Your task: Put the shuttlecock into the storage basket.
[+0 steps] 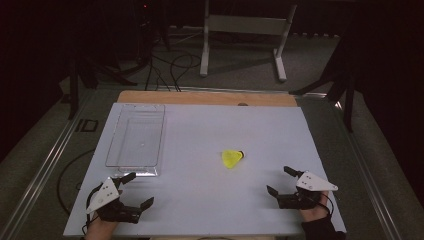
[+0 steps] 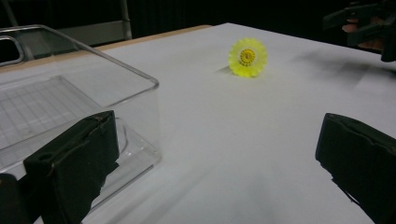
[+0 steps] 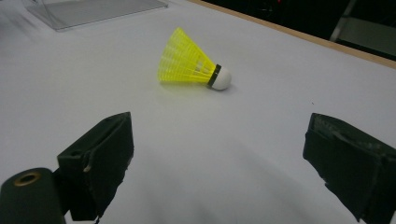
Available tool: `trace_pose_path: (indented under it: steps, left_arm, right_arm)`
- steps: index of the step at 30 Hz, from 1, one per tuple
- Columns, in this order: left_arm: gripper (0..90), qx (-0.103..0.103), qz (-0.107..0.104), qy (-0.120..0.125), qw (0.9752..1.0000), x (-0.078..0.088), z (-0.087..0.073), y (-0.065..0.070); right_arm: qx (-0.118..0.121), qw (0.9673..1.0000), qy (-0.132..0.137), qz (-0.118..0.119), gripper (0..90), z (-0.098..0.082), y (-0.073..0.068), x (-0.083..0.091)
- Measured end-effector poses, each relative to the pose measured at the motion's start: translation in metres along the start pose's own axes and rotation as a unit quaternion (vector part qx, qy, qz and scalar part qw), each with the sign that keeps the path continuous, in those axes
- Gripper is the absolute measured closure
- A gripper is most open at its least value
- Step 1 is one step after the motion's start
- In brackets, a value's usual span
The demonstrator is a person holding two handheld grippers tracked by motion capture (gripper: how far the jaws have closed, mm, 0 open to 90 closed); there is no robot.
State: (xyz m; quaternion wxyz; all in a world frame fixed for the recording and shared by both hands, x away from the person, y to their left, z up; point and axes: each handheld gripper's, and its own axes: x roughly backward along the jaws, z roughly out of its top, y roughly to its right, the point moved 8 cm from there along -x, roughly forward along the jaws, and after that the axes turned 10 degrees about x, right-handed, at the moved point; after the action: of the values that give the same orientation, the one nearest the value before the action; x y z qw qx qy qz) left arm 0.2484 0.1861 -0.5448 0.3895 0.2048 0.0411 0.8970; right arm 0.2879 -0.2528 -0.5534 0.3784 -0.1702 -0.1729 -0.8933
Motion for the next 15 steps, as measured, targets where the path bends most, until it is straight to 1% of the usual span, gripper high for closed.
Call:
trace_pose_path:
  steps: [2, 3, 5, 7, 8, 9, 11, 12, 14, 15]
  left_arm:
    - [0.3, -0.006, -0.003, -0.015, 0.9999, -0.003, 0.000, 0.003]
    - [0.3, -0.008, 0.000, -0.020, 0.9998, -0.003, 0.000, 0.003]
    - [0.3, -0.011, 0.001, -0.027, 0.9996, -0.004, 0.001, 0.005]
    - [0.3, -0.011, 0.001, -0.027, 0.9996, -0.004, 0.001, 0.005]
    - [0.3, -0.017, 0.003, -0.036, 0.9992, -0.004, 0.004, 0.005]
    - [0.3, -0.019, 0.001, -0.043, 0.9989, -0.005, 0.007, 0.006]
    - [0.3, -0.022, -0.001, -0.046, 0.9987, -0.005, 0.008, 0.007]
    - [0.3, -0.023, -0.006, -0.050, 0.9985, -0.005, 0.009, 0.008]
    - [0.3, -0.030, -0.008, -0.055, 0.9980, -0.006, 0.013, 0.010]
    - [0.3, -0.029, -0.014, -0.059, 0.9977, -0.006, 0.015, 0.011]
  right_arm:
    - [0.000, 1.0000, 0.000, -0.002, 8.8, 0.000, 0.000, 0.000]
    - [0.000, 1.0000, 0.001, -0.001, 8.8, 0.000, 0.000, 0.000]
    - [-0.002, 1.0000, 0.000, -0.003, 8.8, 0.000, 0.001, 0.000]
    - [-0.003, 1.0000, -0.001, -0.003, 8.8, -0.001, 0.001, 0.000]
    - [-0.004, 1.0000, -0.002, -0.004, 8.8, -0.002, 0.002, 0.001]
    - [-0.005, 1.0000, -0.003, -0.006, 8.8, -0.002, 0.002, 0.001]
    - [-0.007, 1.0000, -0.004, -0.006, 8.8, -0.003, 0.002, 0.001]
    - [-0.008, 0.9999, -0.004, -0.006, 8.8, -0.003, 0.003, 0.001]
    - [-0.008, 0.9999, -0.004, -0.006, 8.8, -0.003, 0.003, 0.001]
    - [-0.008, 0.9999, -0.005, -0.006, 8.8, -0.003, 0.003, 0.001]
